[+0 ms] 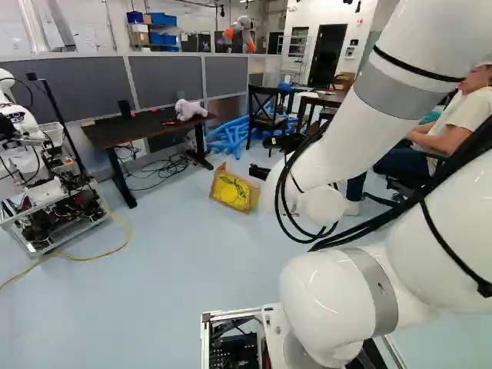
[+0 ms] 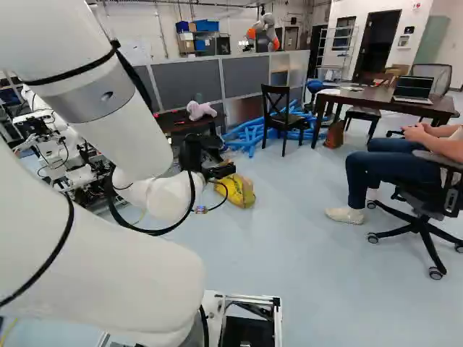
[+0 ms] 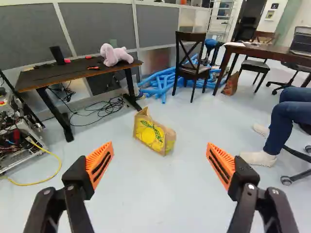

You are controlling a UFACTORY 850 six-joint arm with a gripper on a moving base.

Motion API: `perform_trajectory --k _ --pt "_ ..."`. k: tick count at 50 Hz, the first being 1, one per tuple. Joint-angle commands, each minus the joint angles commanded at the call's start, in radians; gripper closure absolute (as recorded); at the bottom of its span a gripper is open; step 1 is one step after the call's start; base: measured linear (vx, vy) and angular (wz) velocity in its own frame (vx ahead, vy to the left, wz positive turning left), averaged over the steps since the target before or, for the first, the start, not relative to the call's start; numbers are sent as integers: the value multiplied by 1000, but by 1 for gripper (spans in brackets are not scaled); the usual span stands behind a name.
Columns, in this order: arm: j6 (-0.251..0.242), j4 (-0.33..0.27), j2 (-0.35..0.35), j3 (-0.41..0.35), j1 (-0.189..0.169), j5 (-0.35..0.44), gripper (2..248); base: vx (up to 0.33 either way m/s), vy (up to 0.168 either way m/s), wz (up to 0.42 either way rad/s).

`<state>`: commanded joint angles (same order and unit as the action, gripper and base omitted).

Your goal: Pick up the bag on the ground and place it on the table

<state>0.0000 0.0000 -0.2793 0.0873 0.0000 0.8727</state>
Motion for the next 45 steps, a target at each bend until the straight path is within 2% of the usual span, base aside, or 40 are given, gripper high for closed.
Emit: perform_trajectory --k 21,45 --pt "0 0 0 0 0 0 3 70 3 -6" --pt "0 0 0 0 0 0 3 130 3 -16"
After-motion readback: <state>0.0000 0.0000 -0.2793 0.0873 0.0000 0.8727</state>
